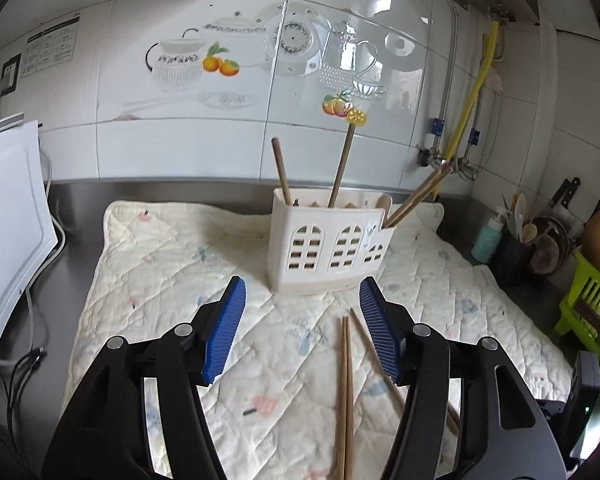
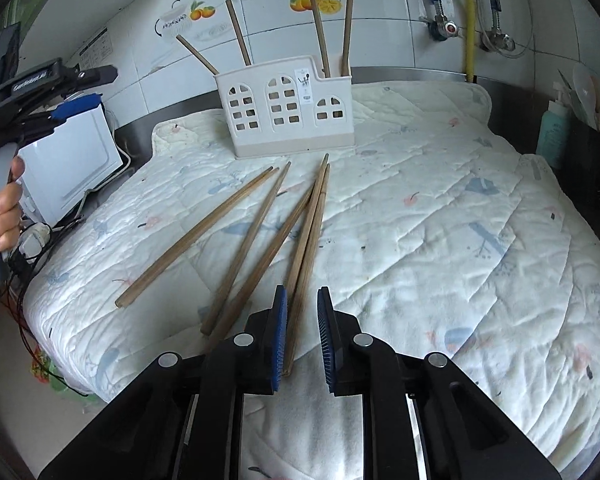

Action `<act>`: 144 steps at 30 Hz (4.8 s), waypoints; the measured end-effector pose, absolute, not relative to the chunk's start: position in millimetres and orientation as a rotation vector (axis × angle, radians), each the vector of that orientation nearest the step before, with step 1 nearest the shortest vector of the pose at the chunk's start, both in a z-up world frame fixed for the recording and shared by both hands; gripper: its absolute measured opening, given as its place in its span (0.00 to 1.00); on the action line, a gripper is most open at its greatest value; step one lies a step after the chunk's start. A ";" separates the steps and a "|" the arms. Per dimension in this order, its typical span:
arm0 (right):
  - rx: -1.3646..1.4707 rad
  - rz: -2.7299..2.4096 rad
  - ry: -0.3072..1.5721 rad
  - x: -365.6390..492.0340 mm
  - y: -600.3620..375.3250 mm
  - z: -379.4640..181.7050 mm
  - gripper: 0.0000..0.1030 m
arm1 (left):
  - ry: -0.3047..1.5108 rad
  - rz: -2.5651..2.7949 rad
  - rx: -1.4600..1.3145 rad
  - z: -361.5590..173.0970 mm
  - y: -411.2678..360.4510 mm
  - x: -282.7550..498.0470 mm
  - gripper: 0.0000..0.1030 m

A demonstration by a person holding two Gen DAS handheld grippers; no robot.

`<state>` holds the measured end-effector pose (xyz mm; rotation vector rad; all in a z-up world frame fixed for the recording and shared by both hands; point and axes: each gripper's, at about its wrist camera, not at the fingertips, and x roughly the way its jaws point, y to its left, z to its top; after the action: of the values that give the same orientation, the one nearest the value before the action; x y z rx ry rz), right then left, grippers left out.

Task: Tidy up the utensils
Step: 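Move both open grippers back down toward the remaining chopsticks, then close the right gripper on a wooden chopstick while the left gripper grasps another, then lift both held chopsticks and carry them above the white holder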

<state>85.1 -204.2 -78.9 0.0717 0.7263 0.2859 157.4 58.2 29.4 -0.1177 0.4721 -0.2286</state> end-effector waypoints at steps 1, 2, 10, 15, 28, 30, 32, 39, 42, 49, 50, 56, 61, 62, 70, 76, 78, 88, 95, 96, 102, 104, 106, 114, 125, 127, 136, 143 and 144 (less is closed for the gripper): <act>0.084 0.285 0.732 84.2 -203.8 -81.2 0.13 | 0.487 -0.226 -0.121 22.9 60.6 152.8 0.58; 0.086 0.283 0.737 83.9 -203.1 -83.0 0.12 | 0.500 -0.225 -0.124 17.1 62.5 149.0 0.58; 0.045 0.250 0.755 84.6 -194.7 -91.3 0.10 | 0.596 -0.197 -0.132 -29.4 72.7 124.6 0.58; 0.032 0.225 0.764 88.5 -194.6 -93.6 0.10 | 0.667 -0.232 -0.088 -54.8 63.7 117.1 0.56; 0.042 0.225 0.769 90.5 -195.4 -94.1 0.10 | 0.799 -0.300 0.013 -99.3 26.1 124.9 0.41; 0.050 0.227 0.770 90.5 -196.3 -94.0 0.10 | 0.803 -0.304 0.008 -101.6 25.2 126.7 0.41; 0.055 0.230 0.771 90.4 -196.7 -93.9 0.10 | 0.802 -0.308 0.011 -101.8 23.6 126.6 0.41; 0.053 0.228 0.767 90.2 -196.5 -93.9 0.10 | 0.791 -0.317 0.024 -101.8 17.9 123.5 0.39; 0.053 0.228 0.767 90.0 -196.6 -94.0 0.10 | 0.789 -0.340 0.030 -101.7 12.2 121.2 0.36; 0.056 0.228 0.766 89.5 -197.1 -93.8 0.10 | 0.789 -0.342 -0.015 -103.6 17.4 125.7 0.27; 0.058 0.229 0.767 89.5 -197.1 -93.9 0.10 | 0.793 -0.337 -0.025 -104.4 20.2 126.7 0.27; 0.055 0.226 0.763 89.5 -197.0 -94.2 0.10 | 0.793 -0.345 -0.012 -106.6 19.3 125.7 0.25; 0.053 0.224 0.759 89.0 -196.9 -94.8 0.10 | 0.776 -0.331 0.068 -109.7 6.7 123.0 0.23; 0.049 0.222 0.756 88.5 -196.2 -94.6 0.10 | 0.764 -0.315 0.097 -110.1 4.3 122.8 0.22; 0.025 0.209 0.733 86.8 -193.1 -95.4 0.08 | 0.737 -0.323 0.047 -109.7 1.3 116.8 0.16; 0.027 0.210 0.731 87.0 -193.4 -95.8 0.08 | 0.735 -0.334 0.046 -111.3 1.3 121.7 0.16; 0.024 0.211 0.728 87.6 -193.2 -95.5 0.08 | 0.746 -0.337 0.038 -110.0 1.7 124.4 0.14; -0.021 0.218 0.644 76.3 -193.0 -60.9 0.07 | 0.746 -0.340 -0.057 -95.8 13.2 122.9 0.05; -0.009 0.241 0.551 76.3 -204.4 -13.1 0.07 | 0.631 -0.325 -0.072 -62.6 19.8 115.8 0.05; -0.005 0.248 0.537 78.7 -206.3 -5.6 0.07 | 0.615 -0.324 -0.078 -57.9 21.5 116.8 0.05; 0.000 0.307 0.495 97.0 -208.9 30.1 0.07 | 0.540 -0.320 -0.085 -32.4 23.5 131.6 0.05; -0.013 0.321 0.487 105.2 -208.1 39.6 0.07 | 0.520 -0.324 -0.078 -25.0 21.5 136.2 0.05; -0.025 0.330 0.487 112.6 -207.5 46.2 0.07 | 0.508 -0.327 -0.068 -18.7 19.3 140.6 0.05; -0.050 0.363 0.456 145.9 -213.0 88.0 0.07 | 0.490 -0.323 -0.074 12.2 22.7 161.9 0.05; -0.141 0.329 0.381 194.9 -212.4 159.7 0.07 | 0.446 -0.308 -0.034 57.4 25.7 189.7 0.04; -0.162 0.316 0.384 204.0 -209.7 162.3 0.07 | 0.438 -0.303 -0.027 62.7 26.7 192.7 0.05; -0.200 0.305 0.468 247.8 -195.9 145.0 0.07 | 0.363 -0.304 -0.023 104.3 32.6 198.5 0.05; -0.210 0.300 0.539 276.1 -187.3 124.8 0.07 | 0.237 -0.295 -0.002 158.3 25.8 209.1 0.05; -0.209 0.302 0.550 279.3 -186.8 122.3 0.07 | 0.222 -0.290 0.001 164.6 24.2 211.2 0.05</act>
<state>279.3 -186.8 122.3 -0.2091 0.5502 0.3017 211.2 24.2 164.6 0.0013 0.2221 -0.2897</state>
